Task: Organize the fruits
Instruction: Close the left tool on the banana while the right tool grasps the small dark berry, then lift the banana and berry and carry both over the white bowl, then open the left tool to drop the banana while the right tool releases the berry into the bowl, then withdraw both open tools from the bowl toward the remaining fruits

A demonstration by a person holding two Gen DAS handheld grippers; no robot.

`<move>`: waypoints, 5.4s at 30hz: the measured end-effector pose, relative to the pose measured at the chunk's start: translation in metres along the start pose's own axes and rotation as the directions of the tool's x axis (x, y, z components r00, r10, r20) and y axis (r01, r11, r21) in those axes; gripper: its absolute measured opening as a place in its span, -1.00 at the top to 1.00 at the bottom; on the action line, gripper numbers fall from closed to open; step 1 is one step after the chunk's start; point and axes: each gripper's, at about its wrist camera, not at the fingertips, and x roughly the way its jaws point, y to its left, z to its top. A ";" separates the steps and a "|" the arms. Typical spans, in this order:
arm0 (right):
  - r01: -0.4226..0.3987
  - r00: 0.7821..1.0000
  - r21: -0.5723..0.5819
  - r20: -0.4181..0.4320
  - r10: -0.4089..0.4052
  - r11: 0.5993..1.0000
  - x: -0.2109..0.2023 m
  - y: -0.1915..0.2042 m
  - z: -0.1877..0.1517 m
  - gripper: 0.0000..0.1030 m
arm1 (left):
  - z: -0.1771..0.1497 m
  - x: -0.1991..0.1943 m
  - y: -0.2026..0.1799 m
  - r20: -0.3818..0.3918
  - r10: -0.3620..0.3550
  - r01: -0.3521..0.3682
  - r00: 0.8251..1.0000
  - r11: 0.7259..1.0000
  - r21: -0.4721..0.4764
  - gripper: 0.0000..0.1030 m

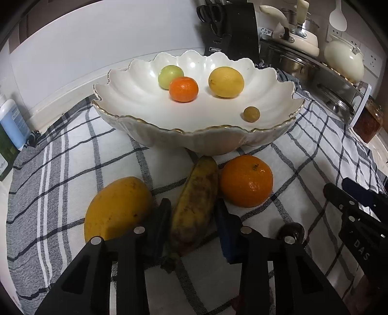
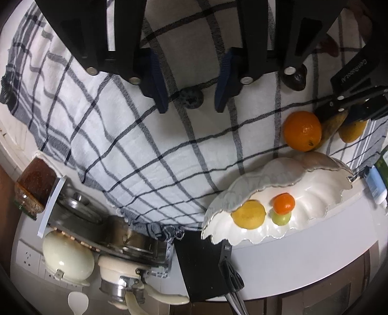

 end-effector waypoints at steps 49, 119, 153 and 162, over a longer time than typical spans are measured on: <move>-0.126 0.977 -0.030 0.169 0.129 0.992 -0.075 0.017 0.040 0.56 | 0.027 -0.098 0.013 0.143 0.019 -0.014 0.990 0.999 -0.032 0.41; -0.102 0.981 -0.075 0.156 0.113 0.992 -0.021 0.042 0.124 -0.72 | 0.098 -0.055 0.029 0.160 0.113 -0.112 0.981 0.994 -0.018 -0.46; -0.076 0.967 -0.088 0.237 0.095 0.993 -0.100 0.065 0.109 -0.88 | 0.066 -0.142 0.061 0.258 0.236 -0.216 0.937 0.971 -0.103 -1.00; -0.055 0.970 -0.122 0.227 0.082 0.991 -0.101 0.072 0.098 -0.88 | 0.051 -0.146 0.066 0.256 0.258 -0.235 0.932 0.965 -0.118 -1.00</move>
